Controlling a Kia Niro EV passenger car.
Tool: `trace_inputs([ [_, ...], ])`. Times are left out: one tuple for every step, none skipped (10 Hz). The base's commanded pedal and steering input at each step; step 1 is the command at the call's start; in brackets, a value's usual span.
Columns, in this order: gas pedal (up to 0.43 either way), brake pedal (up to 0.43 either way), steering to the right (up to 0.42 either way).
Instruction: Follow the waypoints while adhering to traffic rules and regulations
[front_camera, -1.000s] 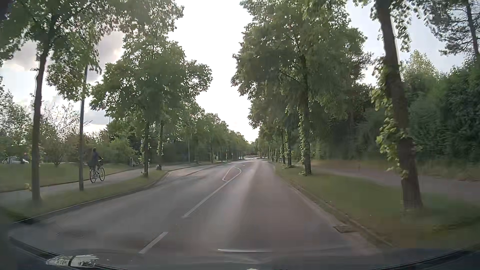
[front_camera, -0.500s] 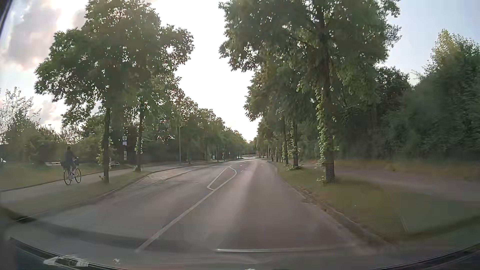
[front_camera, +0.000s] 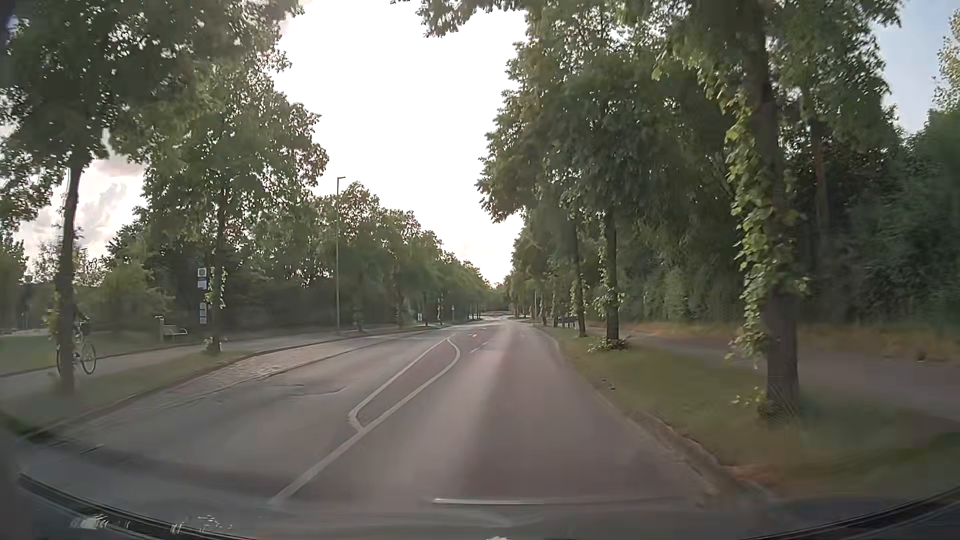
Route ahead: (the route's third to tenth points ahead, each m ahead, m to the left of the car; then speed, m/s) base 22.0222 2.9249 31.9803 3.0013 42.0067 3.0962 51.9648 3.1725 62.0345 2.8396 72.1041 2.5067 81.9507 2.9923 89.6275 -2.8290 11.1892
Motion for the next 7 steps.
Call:
trace_inputs([
  [0.138,0.012,0.004],
  [0.13,0.012,0.004],
  [0.13,0.012,0.004],
  [0.13,0.012,0.004],
  [0.118,0.012,0.005],
  [0.118,0.012,0.005],
  [0.098,0.018,0.005],
])
